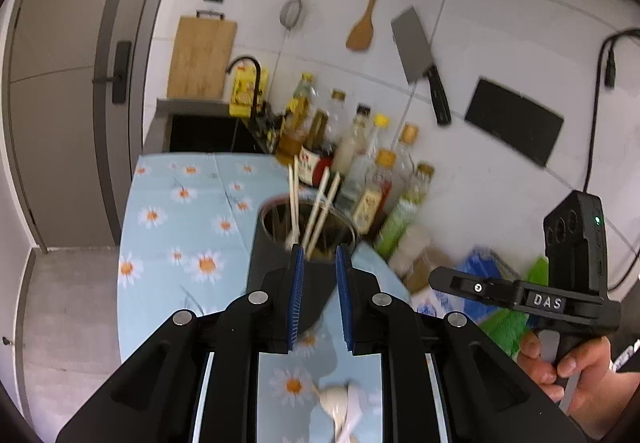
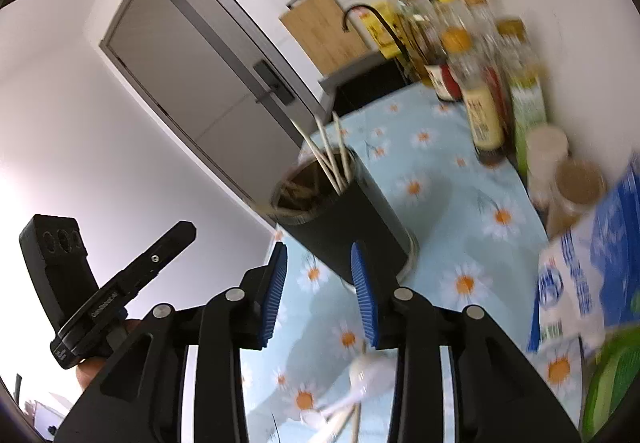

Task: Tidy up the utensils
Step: 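Move both open grippers down to the spoons on the table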

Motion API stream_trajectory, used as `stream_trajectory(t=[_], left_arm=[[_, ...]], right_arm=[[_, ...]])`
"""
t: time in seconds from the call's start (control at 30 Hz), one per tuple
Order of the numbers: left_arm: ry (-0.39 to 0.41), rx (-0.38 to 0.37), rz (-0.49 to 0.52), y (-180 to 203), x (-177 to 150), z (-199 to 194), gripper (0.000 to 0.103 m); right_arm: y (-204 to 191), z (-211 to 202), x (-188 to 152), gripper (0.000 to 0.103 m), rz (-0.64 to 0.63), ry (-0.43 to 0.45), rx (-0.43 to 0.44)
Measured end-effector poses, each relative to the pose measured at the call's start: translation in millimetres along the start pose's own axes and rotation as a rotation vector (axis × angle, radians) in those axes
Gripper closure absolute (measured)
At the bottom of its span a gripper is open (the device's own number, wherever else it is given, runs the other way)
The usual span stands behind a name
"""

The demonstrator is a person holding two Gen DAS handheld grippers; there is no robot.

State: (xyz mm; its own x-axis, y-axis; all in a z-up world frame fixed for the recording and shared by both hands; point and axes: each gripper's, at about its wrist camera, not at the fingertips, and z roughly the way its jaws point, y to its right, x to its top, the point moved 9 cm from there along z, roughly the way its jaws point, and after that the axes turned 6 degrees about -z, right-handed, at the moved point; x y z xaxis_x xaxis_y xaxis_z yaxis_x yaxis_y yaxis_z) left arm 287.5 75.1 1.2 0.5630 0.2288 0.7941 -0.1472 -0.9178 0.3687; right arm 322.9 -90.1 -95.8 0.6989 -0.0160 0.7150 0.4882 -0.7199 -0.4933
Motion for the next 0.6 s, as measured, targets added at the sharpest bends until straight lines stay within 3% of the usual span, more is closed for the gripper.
stream_trajectory(t=[0.3,0.4,0.6], left_arm=[[-0.158,-0.007,0.013,3.3,-62.2,13.2,0.082],[-0.215,-0.013,0.016,5.4,-80.5,19.8,0.076],[-0.334,-0.039,0.067,20.2,-116.5,35.7,0.076]], right_arm=[[27.4,3.6,-51.2,0.064,0.098,-0.097,-0.004],[34.4,1.4,-59.3,0.064,0.119,-0.110,-0.011],[46.3,-4.0,-68.2,0.064,0.142,-0.119,-0.023]])
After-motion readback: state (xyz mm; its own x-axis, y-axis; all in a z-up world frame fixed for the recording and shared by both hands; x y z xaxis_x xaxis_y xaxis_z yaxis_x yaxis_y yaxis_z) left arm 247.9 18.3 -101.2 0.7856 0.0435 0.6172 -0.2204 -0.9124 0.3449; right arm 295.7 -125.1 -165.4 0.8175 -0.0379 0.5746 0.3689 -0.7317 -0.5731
